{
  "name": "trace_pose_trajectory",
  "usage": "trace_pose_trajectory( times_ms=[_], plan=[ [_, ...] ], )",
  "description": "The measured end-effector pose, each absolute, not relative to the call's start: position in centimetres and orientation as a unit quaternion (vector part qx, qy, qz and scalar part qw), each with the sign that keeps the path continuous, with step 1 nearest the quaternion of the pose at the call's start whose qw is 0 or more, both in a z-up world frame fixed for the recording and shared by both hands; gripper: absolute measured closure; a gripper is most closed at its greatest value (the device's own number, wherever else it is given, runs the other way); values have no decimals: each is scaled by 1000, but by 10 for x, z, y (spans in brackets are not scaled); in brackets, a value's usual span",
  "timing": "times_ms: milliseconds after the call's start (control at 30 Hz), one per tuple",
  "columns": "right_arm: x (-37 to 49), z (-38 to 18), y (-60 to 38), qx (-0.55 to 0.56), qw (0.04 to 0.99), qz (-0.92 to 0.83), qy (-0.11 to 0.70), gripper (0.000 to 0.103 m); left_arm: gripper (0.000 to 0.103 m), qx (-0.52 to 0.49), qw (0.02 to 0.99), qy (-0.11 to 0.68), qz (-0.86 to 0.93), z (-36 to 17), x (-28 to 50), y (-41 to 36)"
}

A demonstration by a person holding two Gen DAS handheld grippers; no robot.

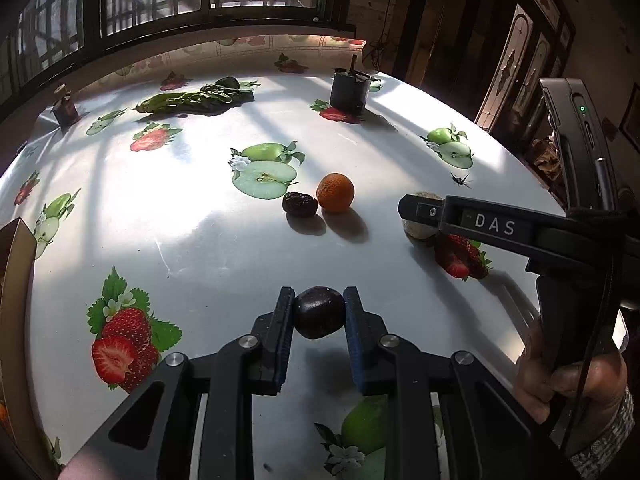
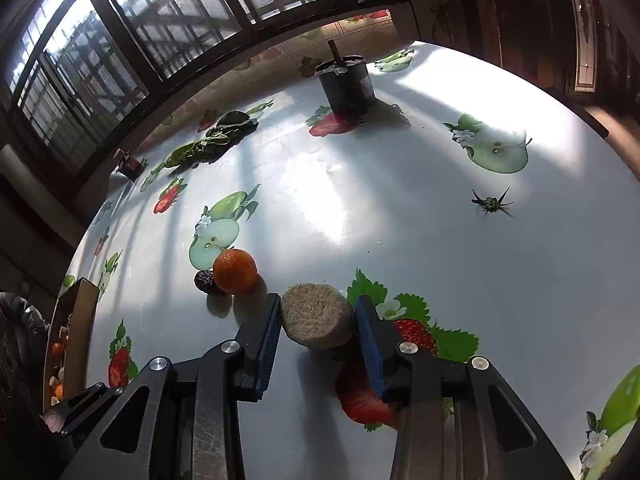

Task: Organize fruits
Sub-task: 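Carry the plum and beige cake into the box and open both tools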

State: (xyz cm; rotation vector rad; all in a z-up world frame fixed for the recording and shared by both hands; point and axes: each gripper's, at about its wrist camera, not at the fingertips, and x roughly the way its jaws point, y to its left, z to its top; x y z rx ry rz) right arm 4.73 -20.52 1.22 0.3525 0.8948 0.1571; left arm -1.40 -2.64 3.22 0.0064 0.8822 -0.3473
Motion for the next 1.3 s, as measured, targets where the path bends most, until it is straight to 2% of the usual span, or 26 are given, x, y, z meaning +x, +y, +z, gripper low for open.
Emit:
trace_pose_trajectory(
  times_ms=[400, 800, 1067, 1300],
  plan=[
    [24, 31, -193, 178, 889, 92, 412, 63, 79, -61, 919, 383, -70, 78, -88, 114],
    [-29, 77, -24, 105, 855, 284, 421, 62, 79, -138, 912, 382, 60, 66, -132, 262],
    [-61, 64, 101, 39, 809, 388, 440, 62, 79, -133, 893, 406, 143, 45, -149, 318],
    [-101, 41, 170, -62, 790, 422, 440, 62, 78, -142, 890, 407, 148, 36, -151, 329]
  ],
)
